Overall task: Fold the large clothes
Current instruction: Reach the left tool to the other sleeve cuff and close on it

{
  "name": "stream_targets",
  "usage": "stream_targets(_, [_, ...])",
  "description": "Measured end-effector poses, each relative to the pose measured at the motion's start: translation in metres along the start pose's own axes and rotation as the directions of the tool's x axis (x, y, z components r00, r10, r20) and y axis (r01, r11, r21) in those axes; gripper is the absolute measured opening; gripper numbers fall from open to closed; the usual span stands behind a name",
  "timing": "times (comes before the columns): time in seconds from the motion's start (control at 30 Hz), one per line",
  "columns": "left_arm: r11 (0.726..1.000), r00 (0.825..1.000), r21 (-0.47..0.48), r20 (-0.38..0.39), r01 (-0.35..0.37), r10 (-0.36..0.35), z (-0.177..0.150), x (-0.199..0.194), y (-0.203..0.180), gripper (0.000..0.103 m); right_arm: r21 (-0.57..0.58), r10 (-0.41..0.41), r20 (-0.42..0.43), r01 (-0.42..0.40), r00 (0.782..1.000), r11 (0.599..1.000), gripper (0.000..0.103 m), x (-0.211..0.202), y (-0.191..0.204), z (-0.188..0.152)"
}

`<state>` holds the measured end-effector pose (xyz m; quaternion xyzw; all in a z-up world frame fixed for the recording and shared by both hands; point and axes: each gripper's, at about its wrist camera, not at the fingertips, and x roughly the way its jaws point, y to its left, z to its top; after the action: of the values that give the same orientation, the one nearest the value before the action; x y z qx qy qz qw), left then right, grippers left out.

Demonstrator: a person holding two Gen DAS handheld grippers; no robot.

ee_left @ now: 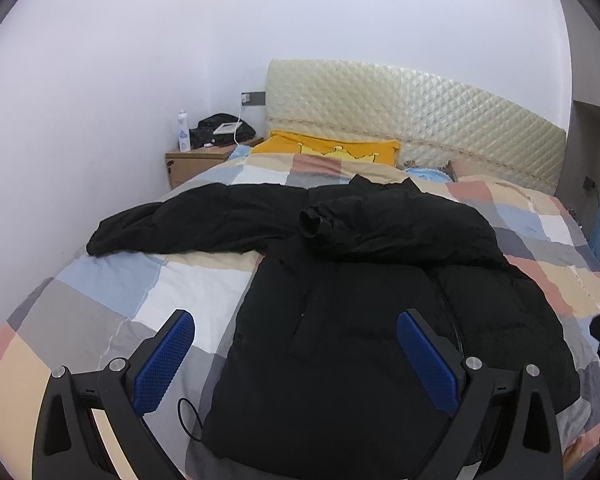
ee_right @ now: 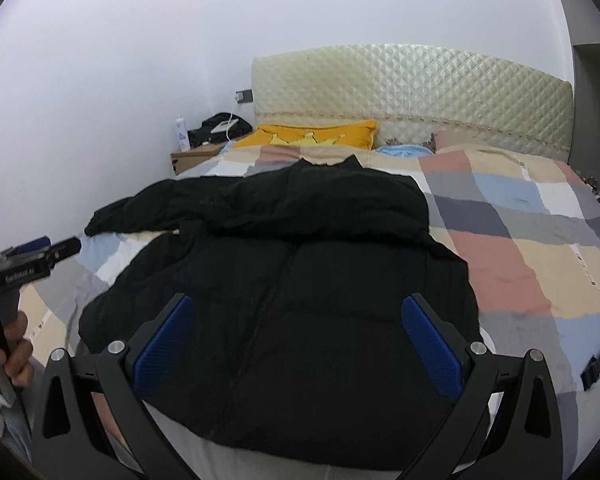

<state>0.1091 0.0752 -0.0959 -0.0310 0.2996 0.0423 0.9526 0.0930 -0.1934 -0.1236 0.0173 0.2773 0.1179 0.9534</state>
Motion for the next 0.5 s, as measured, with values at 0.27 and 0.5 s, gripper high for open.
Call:
stream_targets(0.27, [1.000,0.999,0.007,-0.035,0.021,-0.020,-0.004,0.008,-0.002,0.102,0.014,-0.023,-0.039,0.024,0.999,1.000,0.103,-0.006,-0.004,-0.014])
stream_targets(0.5, [0.999,0.995,-0.017,-0.091,0.050,-0.051,-0.006,0.020,0.002,0.102,0.053,-0.064,-0.010,0.065,0.998,0.997,0.103,-0.023,-0.008,-0.020])
